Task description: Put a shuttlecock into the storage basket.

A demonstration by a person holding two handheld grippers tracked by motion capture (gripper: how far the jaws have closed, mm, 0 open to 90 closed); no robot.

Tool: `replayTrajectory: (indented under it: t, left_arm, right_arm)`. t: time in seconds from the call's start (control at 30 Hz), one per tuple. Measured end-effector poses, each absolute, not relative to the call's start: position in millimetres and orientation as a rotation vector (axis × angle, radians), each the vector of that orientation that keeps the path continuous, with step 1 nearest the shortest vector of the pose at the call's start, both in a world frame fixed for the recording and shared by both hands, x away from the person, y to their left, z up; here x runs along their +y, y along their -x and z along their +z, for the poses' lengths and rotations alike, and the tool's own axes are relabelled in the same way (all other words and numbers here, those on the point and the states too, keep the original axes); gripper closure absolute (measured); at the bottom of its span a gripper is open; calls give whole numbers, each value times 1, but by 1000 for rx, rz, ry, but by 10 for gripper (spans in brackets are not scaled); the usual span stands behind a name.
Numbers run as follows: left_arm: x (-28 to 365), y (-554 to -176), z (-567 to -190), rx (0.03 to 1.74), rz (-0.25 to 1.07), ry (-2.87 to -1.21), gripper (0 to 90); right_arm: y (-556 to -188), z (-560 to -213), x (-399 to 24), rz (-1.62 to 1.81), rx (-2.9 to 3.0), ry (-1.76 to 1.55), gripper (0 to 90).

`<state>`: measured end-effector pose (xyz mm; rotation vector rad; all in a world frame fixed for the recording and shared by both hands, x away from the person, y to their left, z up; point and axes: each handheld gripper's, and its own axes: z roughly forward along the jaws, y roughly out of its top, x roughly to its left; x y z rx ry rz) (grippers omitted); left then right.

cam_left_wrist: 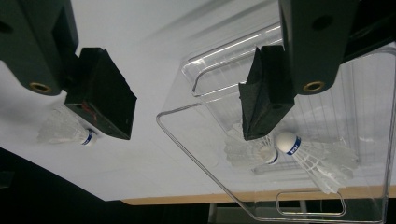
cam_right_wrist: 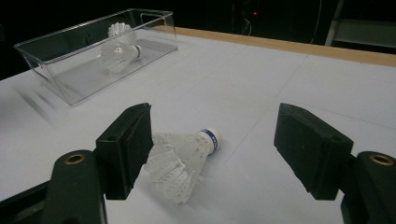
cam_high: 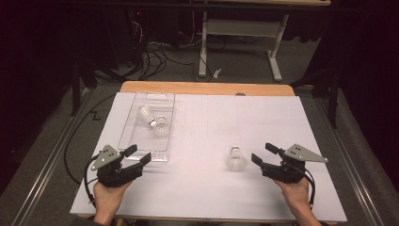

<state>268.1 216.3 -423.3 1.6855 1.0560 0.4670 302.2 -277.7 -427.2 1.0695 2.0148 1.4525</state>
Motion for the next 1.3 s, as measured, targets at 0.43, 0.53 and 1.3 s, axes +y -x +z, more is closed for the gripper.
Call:
replayTrajectory:
  t: [0.43,0.53,1.3]
  left_arm:
    - [218,-266,-427,1062,465,-1683,361]
    - [217,-266,-429,1063,467,-1691,361]
    - [220,-265,-433,1071,458,-1684,359]
  right_arm:
    - [-313,-425,-262,1451,2041,-1066,283]
    - [-315,-425,-259,1450,2050,-1068,283]
    - [-327,-419,-234,1423,2112,-1056,281]
